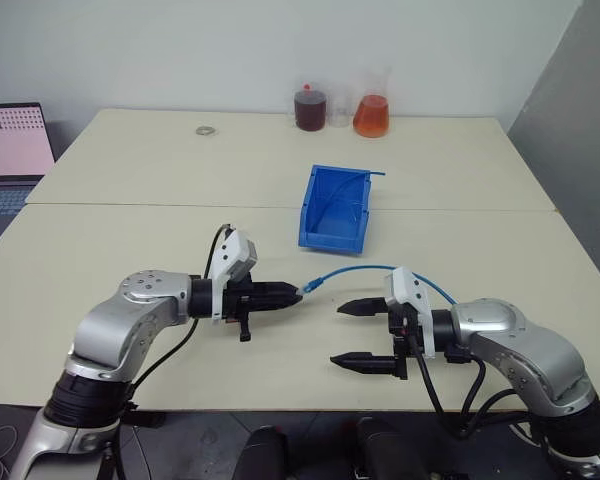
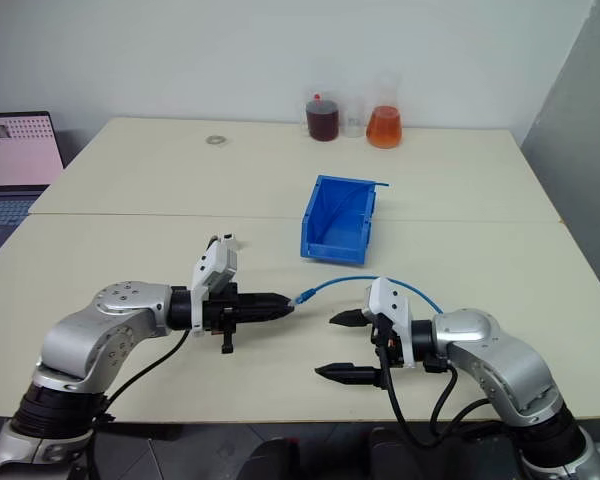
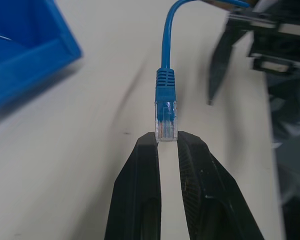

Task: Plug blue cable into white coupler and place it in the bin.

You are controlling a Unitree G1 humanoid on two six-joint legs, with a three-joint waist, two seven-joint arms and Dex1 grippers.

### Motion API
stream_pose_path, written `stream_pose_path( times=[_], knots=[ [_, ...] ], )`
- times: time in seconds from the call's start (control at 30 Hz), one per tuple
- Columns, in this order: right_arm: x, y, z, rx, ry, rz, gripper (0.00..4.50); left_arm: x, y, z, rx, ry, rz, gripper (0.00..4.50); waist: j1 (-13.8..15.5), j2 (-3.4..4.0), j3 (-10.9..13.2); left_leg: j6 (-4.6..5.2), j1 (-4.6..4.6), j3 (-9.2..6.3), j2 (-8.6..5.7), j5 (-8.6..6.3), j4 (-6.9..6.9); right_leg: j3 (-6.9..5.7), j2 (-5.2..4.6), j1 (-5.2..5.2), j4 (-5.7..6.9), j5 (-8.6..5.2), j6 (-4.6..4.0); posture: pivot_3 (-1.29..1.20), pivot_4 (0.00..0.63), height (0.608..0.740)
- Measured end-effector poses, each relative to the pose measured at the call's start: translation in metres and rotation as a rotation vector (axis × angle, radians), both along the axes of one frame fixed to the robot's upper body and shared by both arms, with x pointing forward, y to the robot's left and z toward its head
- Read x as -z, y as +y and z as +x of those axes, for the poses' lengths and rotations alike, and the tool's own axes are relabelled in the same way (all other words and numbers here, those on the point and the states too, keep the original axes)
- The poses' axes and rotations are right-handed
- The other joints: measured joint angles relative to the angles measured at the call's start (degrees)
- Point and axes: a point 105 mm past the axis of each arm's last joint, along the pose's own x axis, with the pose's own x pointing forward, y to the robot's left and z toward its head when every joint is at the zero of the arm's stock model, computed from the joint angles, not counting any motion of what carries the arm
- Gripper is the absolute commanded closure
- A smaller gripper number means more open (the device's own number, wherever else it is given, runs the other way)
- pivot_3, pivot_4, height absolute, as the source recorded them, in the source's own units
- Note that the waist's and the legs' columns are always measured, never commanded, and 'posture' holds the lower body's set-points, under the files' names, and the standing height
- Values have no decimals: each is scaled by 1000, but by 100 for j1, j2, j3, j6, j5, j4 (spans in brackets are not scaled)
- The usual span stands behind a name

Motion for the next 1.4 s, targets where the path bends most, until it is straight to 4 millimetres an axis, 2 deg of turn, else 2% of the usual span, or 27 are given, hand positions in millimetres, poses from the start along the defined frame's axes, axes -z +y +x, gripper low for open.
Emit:
stream_pose_path(
  times=[0.17, 0.5, 0.9, 0.93, 1.03, 1.4],
  knots=[
    [-6, -5, 7, 36, 76, 60, 0, -7, 3, -6, 34, 42, -27, 4276, 14, 0, 0, 0, -1, 1, -2, 0, 1, 1, -1, 0, -1, 0, 0, 0, 150, 740],
    [-30, 12, 10, 14, 97, 174, 0, -10, 6, -10, 62, 64, -49, 4276, 11, 0, 0, 0, -2, 1, -1, 0, 0, 2, 0, -1, -3, 0, -1, 0, 150, 740],
    [-25, 26, 17, -10, 87, 148, 0, -11, 4, -13, 75, 80, -58, 4276, 11, 1, 0, 0, -4, 3, -1, 0, 0, 4, 0, -3, -3, 0, -1, 0, 150, 740],
    [-26, 26, 17, -12, 84, 151, 346, -11, 4, -13, 76, 79, -57, 4276, 12, 1, 0, 0, -4, 3, -1, 0, 0, 3, 0, -3, -3, 0, -1, 0, 150, 740],
    [-31, 28, 18, -22, 64, 153, 979, -12, 2, -15, 84, 72, -55, 4276, 12, 1, 0, 0, -4, 2, -1, 0, -1, 3, 0, -4, -3, 0, -1, 0, 150, 740],
    [-32, 27, 17, -33, 91, 156, 3580, -14, 2, -17, 98, 62, -37, 4276, 12, 1, 0, 0, -4, 3, -1, 0, -1, 4, 0, -4, -4, 0, -1, 0, 150, 740]
  ],
)
